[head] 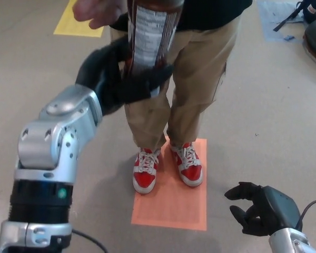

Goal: The robot recieved a bottle of protein shake from a person using its left hand and then shake the protein up and down 2 two times and hand it back to the person

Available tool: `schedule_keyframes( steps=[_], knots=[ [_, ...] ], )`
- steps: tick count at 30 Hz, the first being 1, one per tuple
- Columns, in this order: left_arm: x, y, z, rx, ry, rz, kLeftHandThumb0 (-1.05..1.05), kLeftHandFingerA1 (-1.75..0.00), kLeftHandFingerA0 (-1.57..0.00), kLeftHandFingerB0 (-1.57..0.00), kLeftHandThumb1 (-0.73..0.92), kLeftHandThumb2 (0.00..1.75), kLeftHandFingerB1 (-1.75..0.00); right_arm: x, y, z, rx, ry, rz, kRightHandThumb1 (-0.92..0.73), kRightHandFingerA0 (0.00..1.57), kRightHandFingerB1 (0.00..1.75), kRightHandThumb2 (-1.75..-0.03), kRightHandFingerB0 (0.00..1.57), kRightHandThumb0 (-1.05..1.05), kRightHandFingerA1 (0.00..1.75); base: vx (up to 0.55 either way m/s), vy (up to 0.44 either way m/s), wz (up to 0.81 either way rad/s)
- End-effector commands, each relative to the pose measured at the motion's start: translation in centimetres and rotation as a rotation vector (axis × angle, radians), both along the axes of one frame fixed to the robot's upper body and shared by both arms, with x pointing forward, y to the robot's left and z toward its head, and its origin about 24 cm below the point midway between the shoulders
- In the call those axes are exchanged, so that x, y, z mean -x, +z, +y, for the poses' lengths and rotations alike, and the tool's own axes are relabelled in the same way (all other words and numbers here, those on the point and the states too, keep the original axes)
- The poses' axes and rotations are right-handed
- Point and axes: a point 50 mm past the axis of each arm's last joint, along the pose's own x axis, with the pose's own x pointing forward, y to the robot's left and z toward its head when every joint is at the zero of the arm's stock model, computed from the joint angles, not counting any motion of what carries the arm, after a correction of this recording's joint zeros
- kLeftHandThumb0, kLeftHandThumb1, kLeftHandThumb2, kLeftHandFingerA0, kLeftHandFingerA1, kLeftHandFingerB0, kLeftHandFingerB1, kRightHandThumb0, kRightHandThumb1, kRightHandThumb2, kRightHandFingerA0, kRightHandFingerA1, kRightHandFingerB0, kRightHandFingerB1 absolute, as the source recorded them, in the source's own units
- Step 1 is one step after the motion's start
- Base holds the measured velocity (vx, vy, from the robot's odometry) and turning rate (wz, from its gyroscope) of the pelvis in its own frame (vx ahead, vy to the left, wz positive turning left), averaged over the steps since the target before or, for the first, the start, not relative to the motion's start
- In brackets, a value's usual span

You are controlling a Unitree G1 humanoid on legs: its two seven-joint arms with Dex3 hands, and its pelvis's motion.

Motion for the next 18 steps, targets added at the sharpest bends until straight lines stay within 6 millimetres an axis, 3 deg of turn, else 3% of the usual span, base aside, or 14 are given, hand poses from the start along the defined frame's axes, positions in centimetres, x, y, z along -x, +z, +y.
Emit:
schedule_keyframes(
  steps=[1,9,18],
  knots=[
    [-0.3,2.9,0.7,0.02,0.022,-0.042,-0.23,-1.61,-0.7,-0.6,0.83,0.65,-1.12,0.5,-0.3,-0.4,0.017,-0.006,-0.005,-0.68,0.89,0.48,-0.74,0.78,-0.44,0.59,0.0,0.0,0.0],
    [-0.7,5.5,1.4,0.077,0.032,-0.081,-0.24,-1.58,-0.76,-0.59,0.83,0.64,-1.07,0.6,-0.5,-0.6,0.005,-0.01,0.022,-0.69,0.89,0.48,-0.72,0.76,-0.44,0.59,0.0,0.0,0.0],
    [-0.5,4.9,1.9,0.072,0.054,-0.056,-0.19,-1.62,-0.73,-0.59,0.81,0.65,-1.09,1.0,-0.8,-0.6,0.009,-0.008,0.03,-0.69,0.91,0.48,-0.71,0.79,-0.44,0.6,0.0,0.0,0.0]
  ],
)
